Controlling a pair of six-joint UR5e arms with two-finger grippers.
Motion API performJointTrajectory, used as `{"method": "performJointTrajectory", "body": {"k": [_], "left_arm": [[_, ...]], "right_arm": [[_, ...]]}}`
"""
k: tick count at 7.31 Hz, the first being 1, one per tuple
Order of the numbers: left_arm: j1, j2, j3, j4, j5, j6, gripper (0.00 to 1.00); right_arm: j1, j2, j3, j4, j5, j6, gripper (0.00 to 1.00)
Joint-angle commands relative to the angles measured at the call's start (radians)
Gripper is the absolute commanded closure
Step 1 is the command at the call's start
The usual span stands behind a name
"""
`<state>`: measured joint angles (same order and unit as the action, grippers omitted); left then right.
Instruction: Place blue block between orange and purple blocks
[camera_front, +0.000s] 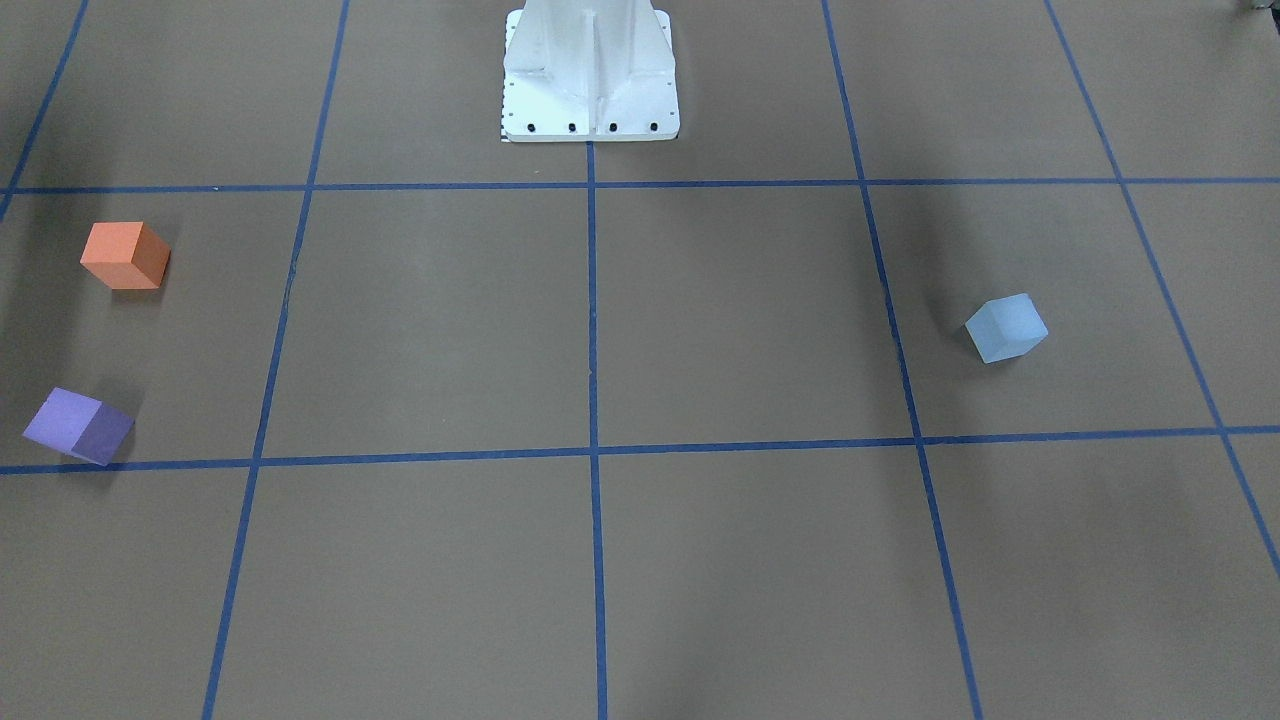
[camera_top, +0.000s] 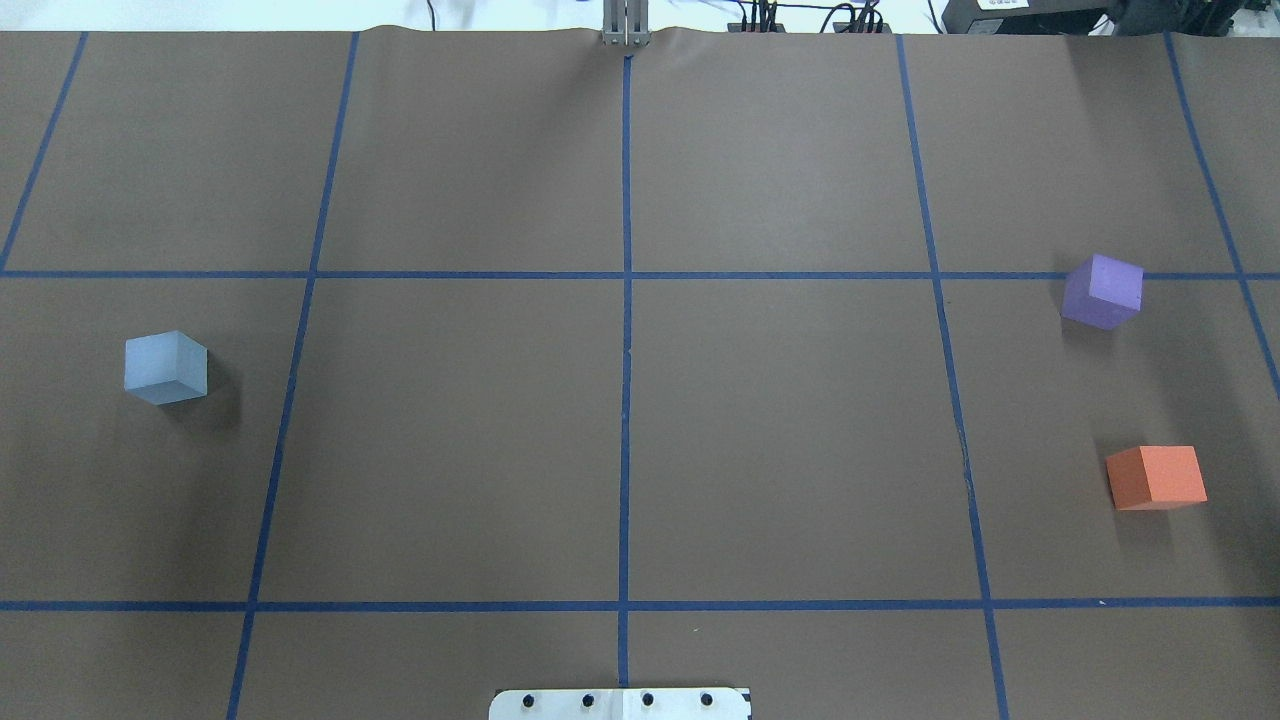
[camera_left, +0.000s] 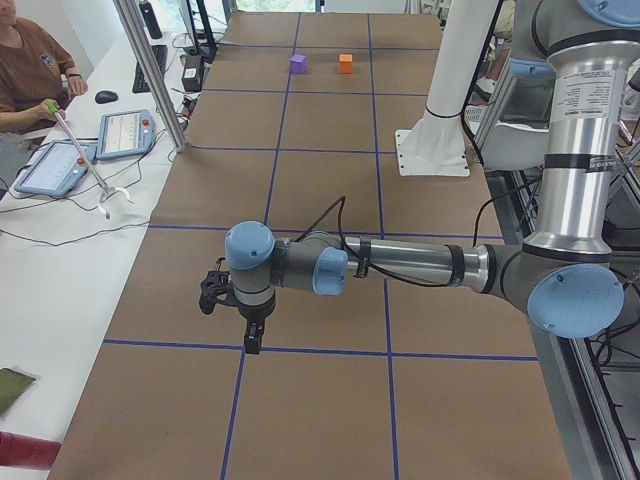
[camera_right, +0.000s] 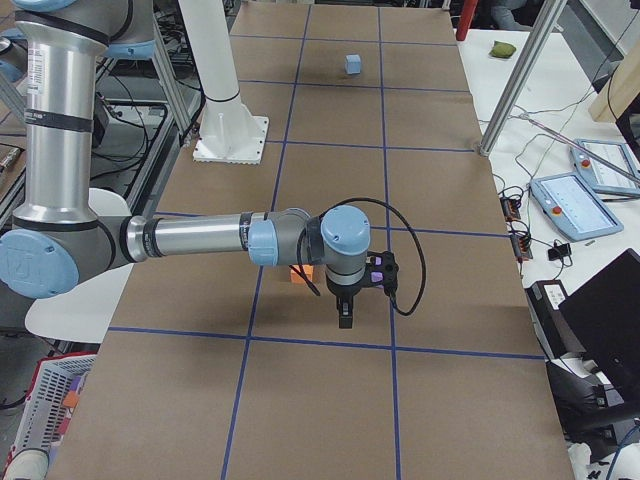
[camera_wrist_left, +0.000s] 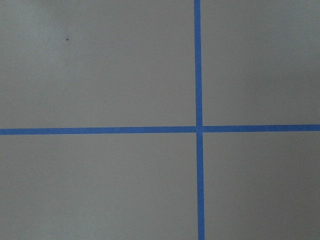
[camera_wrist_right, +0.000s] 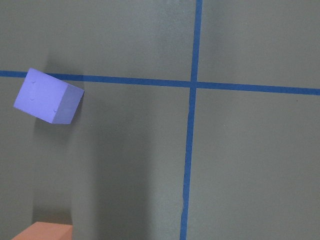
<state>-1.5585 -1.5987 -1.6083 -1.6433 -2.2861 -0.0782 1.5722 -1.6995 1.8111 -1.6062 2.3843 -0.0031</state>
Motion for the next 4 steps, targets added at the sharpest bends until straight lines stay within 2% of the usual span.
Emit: {"method": "performJointTrajectory", "body": {"k": [1, 4], "left_arm": [[0.0, 0.0, -0.002, 0.0, 0.002, 0.0, 0.0], [0.002, -0.003, -0.04, -0.001, -0.006, -0.002, 0.0]], "right_arm": [[-0.003, 0.0, 0.005, -0.001, 0.001, 0.002, 0.0], [0.0, 0.0, 0.004, 0.0, 0.003, 0.002, 0.0]]}}
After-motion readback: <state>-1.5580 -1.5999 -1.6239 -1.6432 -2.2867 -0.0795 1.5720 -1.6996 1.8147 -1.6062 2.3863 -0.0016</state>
